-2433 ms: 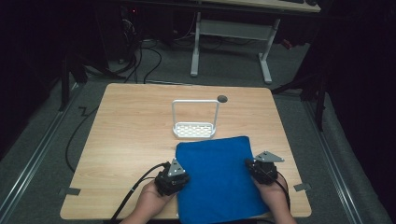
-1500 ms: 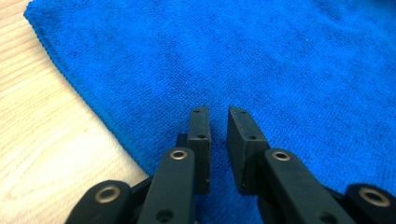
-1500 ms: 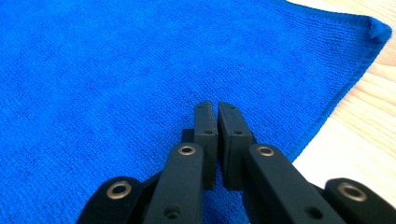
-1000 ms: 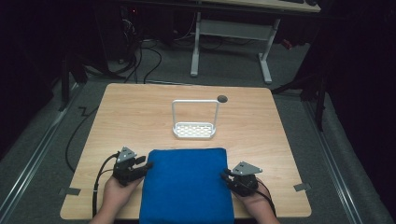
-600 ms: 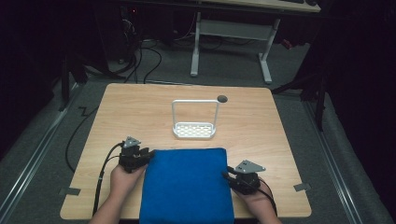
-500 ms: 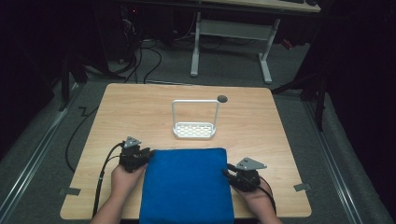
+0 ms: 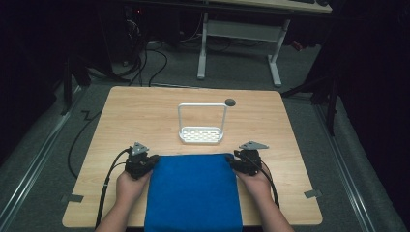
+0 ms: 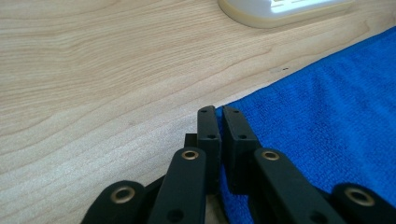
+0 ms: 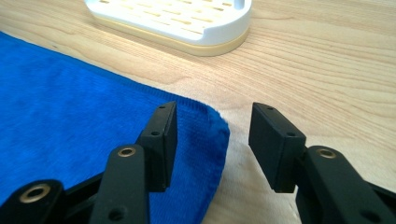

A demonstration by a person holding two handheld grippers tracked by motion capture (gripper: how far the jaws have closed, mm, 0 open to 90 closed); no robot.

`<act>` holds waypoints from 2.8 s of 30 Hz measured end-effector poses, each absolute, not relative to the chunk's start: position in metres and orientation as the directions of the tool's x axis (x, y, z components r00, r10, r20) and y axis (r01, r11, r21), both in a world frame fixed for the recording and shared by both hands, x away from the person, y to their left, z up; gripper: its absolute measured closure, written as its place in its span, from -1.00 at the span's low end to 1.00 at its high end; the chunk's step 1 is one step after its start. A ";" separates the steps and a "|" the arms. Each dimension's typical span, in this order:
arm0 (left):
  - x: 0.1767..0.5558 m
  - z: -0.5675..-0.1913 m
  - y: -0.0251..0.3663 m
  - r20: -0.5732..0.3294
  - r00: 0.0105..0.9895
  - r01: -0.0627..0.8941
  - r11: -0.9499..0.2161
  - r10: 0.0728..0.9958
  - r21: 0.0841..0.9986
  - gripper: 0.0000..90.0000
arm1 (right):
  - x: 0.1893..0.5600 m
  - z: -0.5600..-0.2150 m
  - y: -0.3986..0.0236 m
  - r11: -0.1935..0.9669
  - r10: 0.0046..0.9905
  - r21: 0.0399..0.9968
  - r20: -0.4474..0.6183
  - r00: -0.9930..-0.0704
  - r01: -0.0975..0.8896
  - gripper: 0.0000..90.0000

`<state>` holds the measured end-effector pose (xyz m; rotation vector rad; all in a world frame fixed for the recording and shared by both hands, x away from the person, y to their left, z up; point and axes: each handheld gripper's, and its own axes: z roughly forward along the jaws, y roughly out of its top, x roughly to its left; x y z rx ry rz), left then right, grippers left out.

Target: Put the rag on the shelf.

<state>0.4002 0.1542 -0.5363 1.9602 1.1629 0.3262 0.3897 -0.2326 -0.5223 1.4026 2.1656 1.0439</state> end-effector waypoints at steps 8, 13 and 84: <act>0.400 -0.536 0.155 -0.177 0.538 0.615 -0.240 0.824 0.751 0.92 | 0.390 -0.528 -0.226 0.275 0.894 0.727 0.048 -0.446 0.629 0.29; 0.399 -0.537 0.155 -0.185 0.530 0.617 -0.228 0.827 0.753 0.92 | 0.386 -0.531 -0.227 0.276 0.890 0.742 0.043 -0.454 0.611 0.67; 0.345 -0.361 0.158 0.030 0.598 0.000 -0.037 0.801 0.999 0.95 | 0.323 -0.349 -0.227 0.089 0.871 0.996 -0.077 -0.485 0.001 0.96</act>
